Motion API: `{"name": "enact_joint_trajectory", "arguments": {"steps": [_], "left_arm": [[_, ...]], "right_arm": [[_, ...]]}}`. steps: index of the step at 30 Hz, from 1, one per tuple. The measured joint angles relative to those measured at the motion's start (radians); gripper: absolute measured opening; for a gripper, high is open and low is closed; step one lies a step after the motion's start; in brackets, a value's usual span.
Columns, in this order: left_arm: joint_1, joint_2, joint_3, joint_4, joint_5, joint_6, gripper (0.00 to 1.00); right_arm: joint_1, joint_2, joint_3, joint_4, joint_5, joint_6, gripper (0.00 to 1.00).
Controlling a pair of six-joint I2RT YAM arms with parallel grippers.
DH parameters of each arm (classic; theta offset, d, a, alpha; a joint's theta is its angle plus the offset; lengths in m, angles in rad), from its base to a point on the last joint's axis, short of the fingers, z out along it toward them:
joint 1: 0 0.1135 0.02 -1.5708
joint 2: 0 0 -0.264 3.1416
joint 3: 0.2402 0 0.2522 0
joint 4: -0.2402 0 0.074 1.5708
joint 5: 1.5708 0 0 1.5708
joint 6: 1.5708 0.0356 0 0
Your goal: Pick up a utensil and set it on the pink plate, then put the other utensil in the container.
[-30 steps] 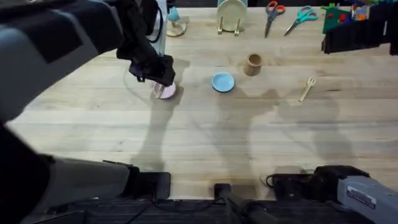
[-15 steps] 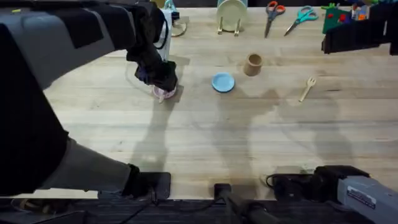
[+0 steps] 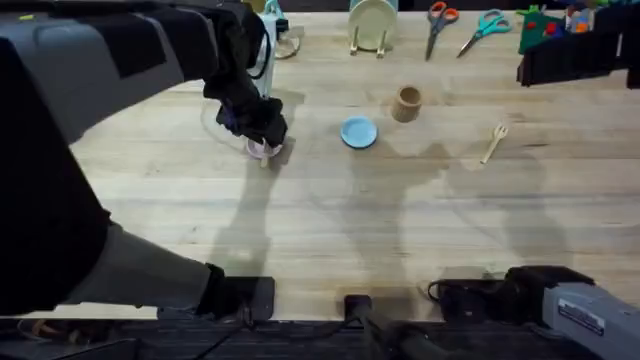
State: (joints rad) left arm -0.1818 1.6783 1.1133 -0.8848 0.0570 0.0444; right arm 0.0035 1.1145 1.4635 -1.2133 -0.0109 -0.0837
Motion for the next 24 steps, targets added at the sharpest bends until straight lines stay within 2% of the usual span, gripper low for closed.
{"name": "enact_joint_trajectory", "arguments": {"steps": [8,15,19,22,24], "left_arm": [[0.0,-0.022,0.0,-0.001,0.0,0.0,0.269],[0.0,-0.161,0.0,-0.022,0.0,0.0,0.419],[0.0,-0.253,0.0,-0.049,0.0,0.0,0.572],[0.0,-0.312,0.0,-0.055,-0.001,-0.002,0.76],[0.0,-0.349,0.0,-0.055,0.0,-0.003,0.837]], "right_arm": [[0.0,0.0,0.0,0.0,0.0,0.0,0.996],[0.0,0.0,0.0,0.0,0.0,0.0,0.995],[0.0,0.0,0.0,0.0,0.0,0.0,0.996],[0.0,0.0,0.0,0.0,0.0,0.0,0.996],[0.0,0.0,0.0,0.0,0.0,0.0,0.996]]}}
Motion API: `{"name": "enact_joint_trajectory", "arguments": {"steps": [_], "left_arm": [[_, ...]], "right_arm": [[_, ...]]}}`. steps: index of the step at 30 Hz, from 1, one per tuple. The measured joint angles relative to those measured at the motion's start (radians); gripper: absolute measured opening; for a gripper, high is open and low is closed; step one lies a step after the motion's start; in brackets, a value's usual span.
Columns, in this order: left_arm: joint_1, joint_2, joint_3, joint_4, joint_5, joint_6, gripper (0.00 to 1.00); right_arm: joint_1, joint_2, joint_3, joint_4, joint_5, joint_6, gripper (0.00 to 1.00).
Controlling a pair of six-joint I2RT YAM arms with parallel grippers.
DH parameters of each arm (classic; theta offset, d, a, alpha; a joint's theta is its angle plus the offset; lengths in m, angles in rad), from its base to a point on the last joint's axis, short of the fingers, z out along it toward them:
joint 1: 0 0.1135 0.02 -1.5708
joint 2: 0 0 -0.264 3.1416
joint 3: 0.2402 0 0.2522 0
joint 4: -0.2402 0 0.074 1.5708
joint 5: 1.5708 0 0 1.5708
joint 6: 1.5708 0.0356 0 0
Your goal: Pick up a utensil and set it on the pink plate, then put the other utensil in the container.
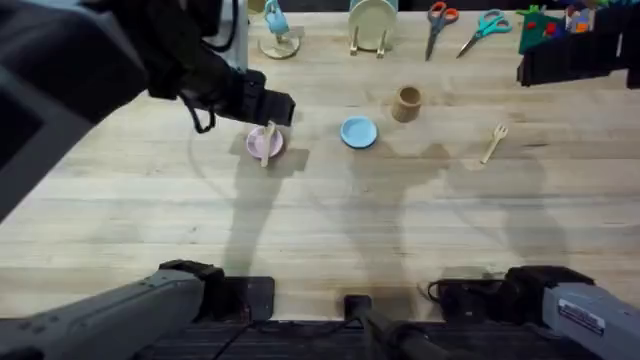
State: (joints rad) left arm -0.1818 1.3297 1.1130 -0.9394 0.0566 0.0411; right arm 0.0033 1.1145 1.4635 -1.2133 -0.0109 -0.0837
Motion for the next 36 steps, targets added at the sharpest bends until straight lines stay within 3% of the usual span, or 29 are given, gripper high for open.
{"name": "enact_joint_trajectory", "arguments": {"steps": [2,4,12,22,32,36], "left_arm": [[0.0,-0.037,0.0,0.0,0.0,-0.004,0.974],[0.0,-0.073,0.0,0.0,0.0,-0.012,0.992],[0.0,-0.208,0.0,0.035,0.005,-0.092,0.993],[0.0,-0.36,0.0,0.066,0.09,-0.135,0.993],[0.0,-0.381,0.0,0.059,0.135,-0.153,0.994],[0.0,-0.381,0.0,0.002,0.137,-0.153,0.994]], "right_arm": [[0.0,0.0,0.0,0.0,0.0,0.0,0.996],[0.0,0.0,0.0,0.0,0.0,0.0,0.996],[0.0,0.0,0.0,0.0,0.0,0.0,0.996],[0.0,0.0,0.0,0.0,0.0,0.0,0.995],[0.0,0.0,0.0,-0.003,0.0,-0.002,0.996],[0.0,0.0,0.0,-0.015,0.0,-0.002,0.996]]}}
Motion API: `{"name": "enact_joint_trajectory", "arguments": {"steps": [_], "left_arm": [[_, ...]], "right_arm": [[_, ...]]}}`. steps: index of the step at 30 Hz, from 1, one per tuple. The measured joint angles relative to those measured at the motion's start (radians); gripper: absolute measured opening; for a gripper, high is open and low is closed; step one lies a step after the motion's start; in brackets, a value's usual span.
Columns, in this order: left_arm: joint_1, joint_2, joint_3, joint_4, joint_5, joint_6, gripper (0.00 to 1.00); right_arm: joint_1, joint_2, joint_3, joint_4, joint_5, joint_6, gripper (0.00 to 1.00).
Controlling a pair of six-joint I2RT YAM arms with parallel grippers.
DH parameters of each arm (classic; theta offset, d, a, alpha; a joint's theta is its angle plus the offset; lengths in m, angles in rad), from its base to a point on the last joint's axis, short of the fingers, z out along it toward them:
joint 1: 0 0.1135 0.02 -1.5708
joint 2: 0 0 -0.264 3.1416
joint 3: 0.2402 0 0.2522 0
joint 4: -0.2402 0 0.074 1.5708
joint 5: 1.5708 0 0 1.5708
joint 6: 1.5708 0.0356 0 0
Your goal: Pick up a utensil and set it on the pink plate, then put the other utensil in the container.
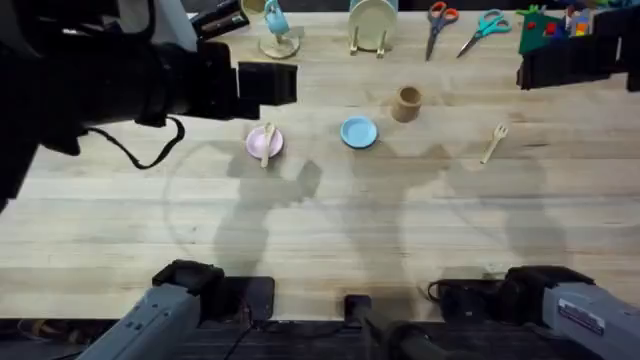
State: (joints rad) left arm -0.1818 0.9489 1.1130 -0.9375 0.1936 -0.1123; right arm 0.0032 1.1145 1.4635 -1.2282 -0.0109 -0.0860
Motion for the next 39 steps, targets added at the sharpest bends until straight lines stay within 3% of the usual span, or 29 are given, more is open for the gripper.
{"name": "enact_joint_trajectory", "arguments": {"steps": [4,11,20,24,31,39], "left_arm": [[0.0,0.001,0.0,-0.001,0.006,0.033,0.994],[0.0,0.001,-0.039,0.033,0.064,0.258,0.992],[0.0,0.002,-0.307,0.364,0.275,0.48,0.993],[0.0,0.008,-0.395,0.436,0.319,0.563,0.993],[0.0,0.093,-0.43,0.476,0.397,0.683,0.993],[0.0,0.199,-0.43,0.585,0.518,0.735,0.993]], "right_arm": [[0.0,0.0,0.0,0.0,0.0,0.0,0.996],[0.0,0.0,0.0,0.0,0.0,0.0,0.996],[0.0,0.0,0.0,-0.007,0.0,0.0,0.996],[0.0,0.0,0.0,-0.011,0.0,0.0,0.996],[0.0,0.0,0.0,-0.077,0.0,0.0,0.996],[0.0,0.0,0.0,-0.082,0.0,0.0,0.996]]}}
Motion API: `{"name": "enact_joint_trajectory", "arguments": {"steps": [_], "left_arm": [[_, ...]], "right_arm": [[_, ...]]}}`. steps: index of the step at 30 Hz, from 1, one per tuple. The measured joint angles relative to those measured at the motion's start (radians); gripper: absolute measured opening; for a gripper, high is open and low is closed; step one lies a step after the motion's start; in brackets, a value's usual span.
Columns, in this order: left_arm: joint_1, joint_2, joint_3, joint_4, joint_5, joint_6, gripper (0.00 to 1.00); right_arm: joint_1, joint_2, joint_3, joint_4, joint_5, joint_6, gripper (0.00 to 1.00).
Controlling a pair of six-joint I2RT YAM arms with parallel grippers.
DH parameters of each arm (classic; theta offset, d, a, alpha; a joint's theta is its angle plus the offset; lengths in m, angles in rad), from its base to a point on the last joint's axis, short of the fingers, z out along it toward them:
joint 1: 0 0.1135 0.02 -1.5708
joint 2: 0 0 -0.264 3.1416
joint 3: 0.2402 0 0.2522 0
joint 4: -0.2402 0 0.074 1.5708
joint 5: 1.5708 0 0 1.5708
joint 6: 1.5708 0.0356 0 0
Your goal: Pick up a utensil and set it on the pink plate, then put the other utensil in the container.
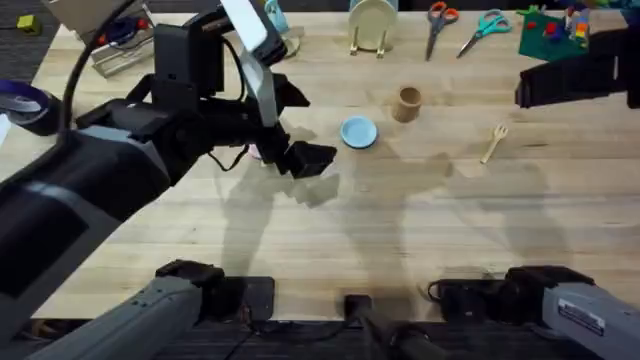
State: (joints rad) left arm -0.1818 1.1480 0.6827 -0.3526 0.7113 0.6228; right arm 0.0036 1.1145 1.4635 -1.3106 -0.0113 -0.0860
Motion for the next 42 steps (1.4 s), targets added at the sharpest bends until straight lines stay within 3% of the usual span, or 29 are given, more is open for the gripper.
{"name": "enact_joint_trajectory", "arguments": {"steps": [13,25,29,31,35,42], "left_arm": [[0.0,0.01,0.0,0.057,0.095,0.01,0.993],[0.0,0.01,0.0,0.066,0.106,0.011,0.993],[0.0,0.01,0.0,0.066,0.106,0.01,0.994],[0.0,0.01,0.0,0.067,0.107,0.01,0.993],[0.0,0.01,0.0,0.067,0.108,0.011,0.994],[0.0,0.01,0.0,0.067,0.108,0.011,0.994]], "right_arm": [[0.0,0.0,0.0,0.0,0.005,0.104,0.996],[0.0,0.012,-0.018,0.0,0.23,0.578,0.996],[0.0,0.062,-0.019,0.0,0.252,0.651,0.996],[-0.046,0.246,-0.019,-0.011,0.26,0.781,0.995],[-0.073,0.325,-0.032,0.009,0.262,0.797,0.995],[-0.114,0.363,-0.242,0.234,0.209,0.801,0.995]]}}
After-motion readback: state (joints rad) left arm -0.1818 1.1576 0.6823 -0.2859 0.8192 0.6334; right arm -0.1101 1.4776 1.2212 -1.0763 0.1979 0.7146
